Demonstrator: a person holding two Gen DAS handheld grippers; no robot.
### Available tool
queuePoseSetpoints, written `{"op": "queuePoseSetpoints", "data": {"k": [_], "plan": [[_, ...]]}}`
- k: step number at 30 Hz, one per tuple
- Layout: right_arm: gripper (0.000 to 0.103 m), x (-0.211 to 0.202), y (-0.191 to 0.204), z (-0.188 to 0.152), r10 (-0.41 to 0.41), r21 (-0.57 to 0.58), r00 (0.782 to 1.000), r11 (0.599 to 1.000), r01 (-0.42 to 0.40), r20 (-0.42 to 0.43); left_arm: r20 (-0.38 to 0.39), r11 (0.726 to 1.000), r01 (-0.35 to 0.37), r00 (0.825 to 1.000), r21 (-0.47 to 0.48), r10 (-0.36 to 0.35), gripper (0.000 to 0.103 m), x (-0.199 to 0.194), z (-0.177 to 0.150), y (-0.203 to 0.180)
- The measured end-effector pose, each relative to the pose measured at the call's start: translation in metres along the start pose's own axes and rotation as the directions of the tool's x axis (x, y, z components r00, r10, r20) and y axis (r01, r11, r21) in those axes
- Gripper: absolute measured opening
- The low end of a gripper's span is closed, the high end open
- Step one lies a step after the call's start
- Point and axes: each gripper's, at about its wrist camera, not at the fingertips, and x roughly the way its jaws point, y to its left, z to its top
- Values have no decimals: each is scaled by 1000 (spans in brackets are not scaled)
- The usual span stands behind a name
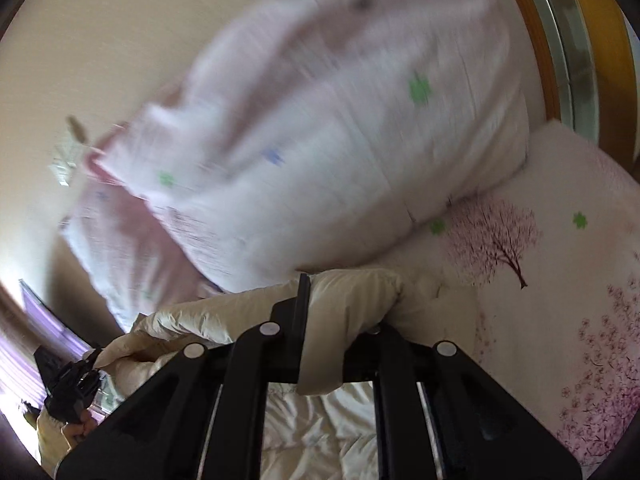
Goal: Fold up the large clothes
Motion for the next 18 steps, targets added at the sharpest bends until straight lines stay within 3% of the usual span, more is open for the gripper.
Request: {"op": "queuePoseSetpoints", "data": {"k": [5, 7, 10, 11, 12, 15, 18], "plan": [[15, 36, -12, 5, -58, 84, 994, 994, 65, -90, -51, 997, -15, 999, -70, 11, 13, 26, 4, 19], [42, 47, -18, 6, -45, 130, 991, 990, 62, -128, -59, 995, -13, 998, -95, 7, 22, 31, 5, 23], [64, 40, -25, 10, -2, 175, 997, 984, 17, -82, -45, 993, 25, 999, -114, -30, 64, 29, 6, 24], [66, 32, -26, 12, 3, 167, 999, 986, 4, -47, -31, 994, 25, 999, -108, -29, 84, 25, 7, 23], [67, 25, -28, 13, 0, 156, 1000, 988, 3, -21, -9, 995, 20, 1000, -96, -21, 91, 19, 8, 21], [66, 0, -36, 13, -48, 96, 999, 994, 45, 22, 18, 999, 13, 1000, -40, -13, 92, -6, 11, 19], [58, -10, -48, 6, -100, 46, 995, 994, 100, -15, -5, 994, -105, 994, 27, 105, 92, -16, 10, 24]]}}
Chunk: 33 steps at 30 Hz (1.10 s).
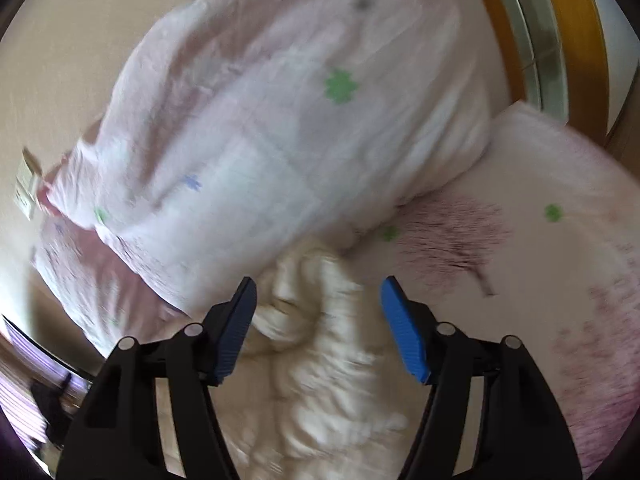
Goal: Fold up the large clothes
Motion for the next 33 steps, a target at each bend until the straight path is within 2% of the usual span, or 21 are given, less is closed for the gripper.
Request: {"op": "queuePoseSetpoints", "data": {"k": [2, 5, 6, 7, 8, 9, 10, 11, 12, 13, 14, 17, 21, 24, 26, 29, 31, 33], "plan": [[55, 5, -10, -5, -30, -15, 998, 999, 29, -56, -45, 997, -69, 997, 25, 70, 91, 4, -4, 8], [53, 20, -15, -14, -42, -33, 988, 999, 37, -146, -137, 992, -119, 983, 32, 123, 90, 18, -15, 19], [46, 25, -14, -17, -37, -39, 986, 999, 31, -165, -153, 991, -130, 979, 36, 134, 87, 22, -18, 21], [22, 29, -12, -21, -23, -46, 982, 999, 15, -186, -173, 990, -138, 974, 42, 143, 84, 27, -22, 22], [11, 32, -9, -25, -5, -56, 979, 998, -6, -203, -188, 989, -138, 971, 45, 144, 74, 31, -25, 22], [9, 28, -5, -28, -5, -61, 981, 998, -7, -192, -208, 990, -133, 968, 44, 140, 60, 35, -28, 23], [8, 23, -2, -29, -10, -64, 986, 998, -1, -164, -226, 993, -116, 967, 34, 121, 52, 38, -31, 23], [7, 15, 0, -29, 0, -60, 991, 998, -8, -138, -234, 995, -96, 967, 28, 100, 37, 39, -34, 23], [7, 9, 1, -28, 9, -53, 993, 998, -15, -116, -236, 996, -85, 968, 29, 90, 30, 39, -35, 22], [6, -1, 1, -28, 16, -42, 996, 999, -19, -85, -231, 995, -89, 968, 42, 97, 27, 37, -36, 19], [6, -8, 1, -28, 20, -37, 998, 999, -23, -62, -220, 993, -95, 969, 72, 109, 21, 32, -37, 16], [6, -15, 1, -30, -14, -50, 999, 999, 12, -44, -207, 992, -97, 972, 80, 112, 13, 23, -38, 15], [6, 4, -8, -45, -92, -53, 988, 995, 86, -123, -210, 990, -109, 970, 89, 125, 10, 14, -43, 18], [6, 18, -16, -48, -151, -42, 977, 988, 147, -152, -194, 981, -162, 964, 108, 181, 10, 12, -44, 24], [6, 26, -15, -50, -196, -44, 966, 981, 191, -169, -195, 972, -208, 955, 106, 226, 10, 17, -41, 31], [11, 31, -4, -54, -262, -103, 948, 963, 247, -179, -201, 978, -193, 958, 76, 204, 10, 18, -37, 31], [32, 17, 4, -50, -292, -115, 947, 954, 278, -132, -168, 979, -187, 966, 82, 198, 10, 9, -32, 26], [43, -5, 14, -43, -239, -107, 970, 966, 234, -40, -95, 971, -207, 971, 116, 219, 13, -7, -22, 12]]}}
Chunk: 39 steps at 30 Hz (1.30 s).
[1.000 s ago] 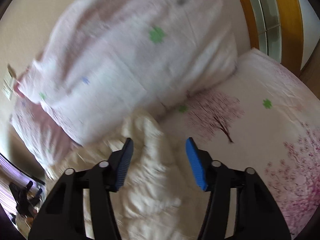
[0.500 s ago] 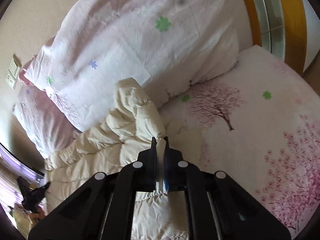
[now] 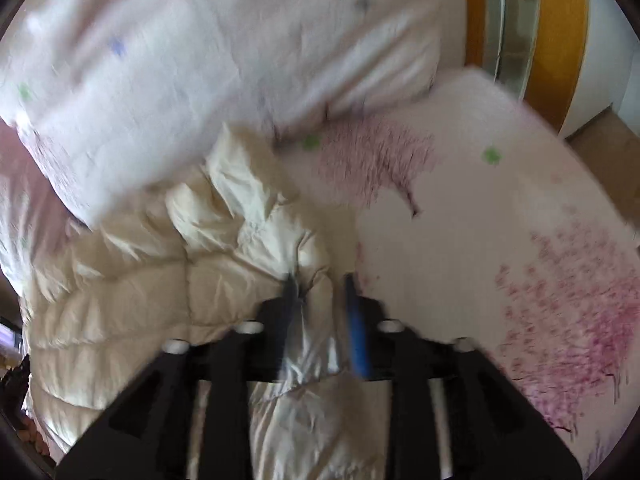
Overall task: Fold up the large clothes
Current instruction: 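Pinch and smooth the folded coat with both grippers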
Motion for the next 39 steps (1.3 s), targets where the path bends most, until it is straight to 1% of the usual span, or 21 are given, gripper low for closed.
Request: {"op": "queuePoseSetpoints", "data": {"k": [2, 4, 5, 6, 9, 10, 12, 14, 15, 16, 18, 20, 22, 23, 26, 28, 30, 32, 34, 37, 39], "plan": [[43, -12, 14, 5, 97, -38, 995, 995, -96, 31, 63, 999, -9, 998, 49, 6, 20, -14, 5, -17], [35, -10, 42, 6, 218, -92, 976, 971, -219, -26, 101, 992, 37, 994, 119, -49, 43, -21, 9, -47], [34, -5, 55, 6, 258, -111, 964, 958, -263, -58, 98, 988, 66, 992, 137, -80, 61, -19, 11, -58], [33, 1, 73, 4, 297, -133, 950, 942, -308, -97, 82, 983, 101, 990, 153, -114, 67, -14, 10, -71], [31, 21, 116, -1, 362, -156, 906, 904, -399, -218, -32, 967, 190, 982, 171, -188, 67, 18, 7, -109], [31, 28, 123, -1, 353, -162, 904, 904, -396, -242, -69, 965, 200, 979, 169, -191, 67, 29, 6, -116], [31, 42, 135, 0, 260, -179, 929, 933, -312, -263, -139, 972, 162, 981, 171, -139, 67, 57, 6, -128], [29, 58, 131, 10, 129, -183, 963, 967, -175, -237, -169, 981, 99, 983, 165, -71, 63, 79, 8, -127], [29, 66, 126, 14, 99, -167, 964, 976, -143, -248, -175, 985, 75, 983, 157, -47, 62, 87, 11, -124], [24, 78, 116, 18, 87, -126, 956, 984, -127, -282, -170, 988, 36, 985, 150, -10, 61, 95, 15, -118], [18, 101, 101, 18, 101, -48, 923, 991, -128, -372, -164, 989, -9, 986, 149, 34, 49, 108, 19, -112], [15, 112, 93, 18, 121, -12, 901, 990, -138, -417, -170, 988, -29, 984, 152, 55, 47, 114, 20, -107], [16, 100, 92, 20, 115, -29, 908, 990, -138, -403, -175, 990, -25, 983, 136, 49, 47, 113, 21, -107], [18, 85, 90, 21, 121, -47, 923, 988, -148, -364, -172, 993, -2, 985, 116, 22, 48, 106, 21, -106], [31, 41, 68, 27, 114, -87, 965, 987, -138, -236, -120, 993, 43, 992, 109, -29, 69, 76, 15, -97], [34, 31, 49, 33, 89, -68, 977, 992, -104, -193, -70, 993, 22, 997, 118, -14, 72, 62, 13, -90], [31, 40, 29, 39, 56, -31, 975, 998, -64, -214, -67, 996, 1, 998, 93, 6, 72, 63, 17, -79], [22, 69, 11, 43, 31, 15, 959, 999, -28, -283, -86, 998, -17, 996, 58, 22, 72, 74, 23, -70], [20, 86, 0, 44, 52, 52, 946, 998, -37, -321, -103, 998, -34, 994, 45, 38, 72, 85, 23, -67], [24, 64, -2, 43, 55, 29, 959, 998, -49, -278, -107, 1000, -5, 994, 22, 8, 72, 81, 19, -67], [27, 32, -1, 34, 95, -14, 969, 995, -101, -228, -100, 998, 57, 993, 13, -56, 72, 59, 14, -64]]}}
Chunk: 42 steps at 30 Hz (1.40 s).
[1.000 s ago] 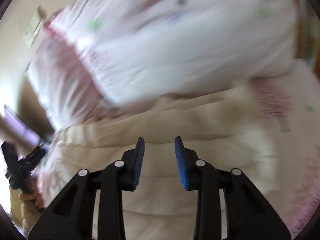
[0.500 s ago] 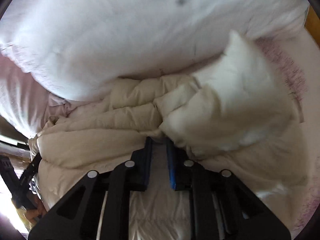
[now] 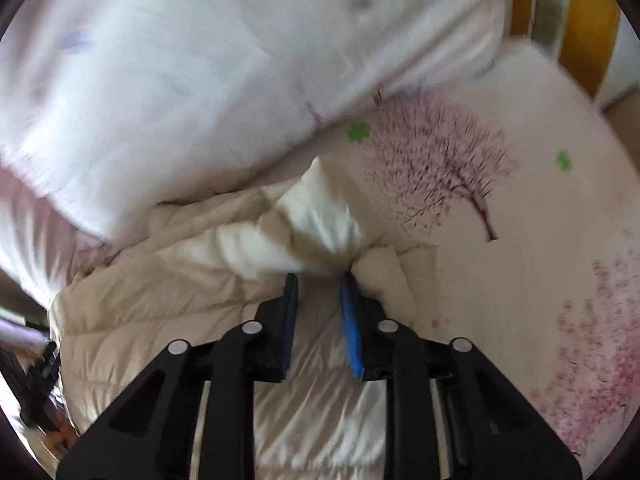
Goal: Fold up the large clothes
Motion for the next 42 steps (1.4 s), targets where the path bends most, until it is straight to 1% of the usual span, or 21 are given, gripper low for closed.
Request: {"op": "queuePoseSetpoints", "data": {"k": [2, 5, 7, 9, 12, 14, 15, 16, 17, 18, 19, 20, 22, 23, 25, 28, 34, 38, 40, 41, 42], "plan": [[29, -29, -3, -23, 86, -32, 996, 996, -85, 26, 22, 998, 59, 998, 13, -59, 72, -24, -10, 1], [30, -48, -1, -55, 134, -74, 990, 989, -131, 38, 46, 991, 125, 991, 40, -127, 78, -48, -29, 2], [33, -39, 1, -68, 110, -84, 994, 991, -108, 16, 40, 991, 119, 992, 57, -121, 78, -49, -39, 2], [32, -15, -3, -74, 70, -74, 997, 995, -71, -26, 3, 994, 91, 996, 52, -91, 78, -37, -46, 5], [32, 14, -8, -77, 89, -48, 993, 995, -93, -73, -40, 997, 74, 997, 19, -73, 78, -21, -55, 18], [34, 3, -8, -76, 96, -37, 994, 994, -98, -58, -43, 996, 88, 995, 7, -87, 78, -26, -57, 22], [43, -8, -10, -76, 123, -33, 992, 992, -125, -38, -35, 994, 111, 993, 1, -111, 78, -35, -59, 24], [58, -19, -14, -75, 150, -23, 989, 988, -150, -9, -11, 990, 144, 989, -9, -144, 78, -48, -60, 29], [66, -35, -23, -75, 169, -4, 985, 986, -169, 40, 7, 988, 155, 988, -18, -155, 79, -59, -63, 35], [77, -43, -29, -75, 171, 9, 983, 985, -172, 68, 30, 986, 164, 986, -34, -163, 84, -70, -63, 44], [82, -48, -37, -75, 166, 24, 982, 985, -169, 88, 39, 985, 164, 986, -45, -163, 86, -75, -64, 51], [82, -50, -47, -73, 162, 47, 983, 985, -167, 91, 43, 986, 159, 987, -58, -157, 86, -77, -64, 57], [82, -43, -64, -72, 185, 101, 982, 977, -188, 47, 23, 985, 140, 990, -97, -138, 86, -74, -66, 73], [82, -34, -71, -72, 209, 132, 978, 969, -209, 8, 3, 982, 142, 990, -124, -142, 86, -70, -67, 80], [82, -23, -77, -73, 227, 153, 974, 963, -221, -26, -27, 974, 154, 987, -164, -160, 86, -63, -71, 92], [82, -6, -73, -72, 271, 159, 960, 953, -257, -69, -62, 965, 176, 980, -194, -191, 86, -53, -78, 99], [82, 7, -64, -77, 296, 135, 948, 950, -280, -115, -107, 955, 214, 965, -205, -239, 86, -37, -85, 91], [84, 12, -61, -80, 317, 108, 939, 946, -305, -130, -111, 950, 233, 959, -208, -260, 86, -32, -87, 87], [82, 15, -55, -84, 360, 119, 922, 931, -345, -140, -113, 944, 253, 953, -214, -281, 86, -30, -89, 85], [80, 18, -53, -86, 403, 130, 902, 914, -385, -158, -115, 941, 261, 950, -215, -290, 86, -29, -89, 83], [77, 21, -49, -88, 413, 127, 894, 909, -396, -171, -117, 942, 262, 950, -210, -290, 86, -28, -90, 81]]}}
